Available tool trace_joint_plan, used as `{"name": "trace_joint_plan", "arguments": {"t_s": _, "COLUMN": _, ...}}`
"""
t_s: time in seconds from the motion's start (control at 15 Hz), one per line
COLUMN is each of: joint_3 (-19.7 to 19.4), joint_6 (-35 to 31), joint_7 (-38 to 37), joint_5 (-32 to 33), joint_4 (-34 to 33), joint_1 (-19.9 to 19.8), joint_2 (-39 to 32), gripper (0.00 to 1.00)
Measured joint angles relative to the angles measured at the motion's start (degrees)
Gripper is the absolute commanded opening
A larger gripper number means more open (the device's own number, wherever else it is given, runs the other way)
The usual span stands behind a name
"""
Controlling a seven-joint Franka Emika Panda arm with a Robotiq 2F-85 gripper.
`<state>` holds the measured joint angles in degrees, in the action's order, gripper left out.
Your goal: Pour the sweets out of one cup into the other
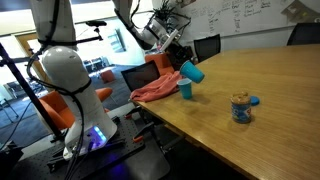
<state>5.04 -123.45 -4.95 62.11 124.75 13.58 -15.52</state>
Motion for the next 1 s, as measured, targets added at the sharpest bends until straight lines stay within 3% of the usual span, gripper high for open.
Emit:
{"name": "trace_joint_plan", "arguments": {"t_s": 0.47, "joint_3": 3.29, "joint_6": 8.74, "joint_7": -4.67, "joint_5": 8.48, "joint_4": -0.83, "joint_1": 1.43, "joint_2": -3.99, "gripper": 0.01}}
{"name": "trace_joint_plan", "arguments": {"t_s": 1.0, "joint_3": 4.46, "joint_6": 17.08, "joint_7": -9.01, "joint_5": 13.53, "joint_4": -6.78, "joint_1": 3.77, "joint_2": -11.61, "gripper": 0.01}}
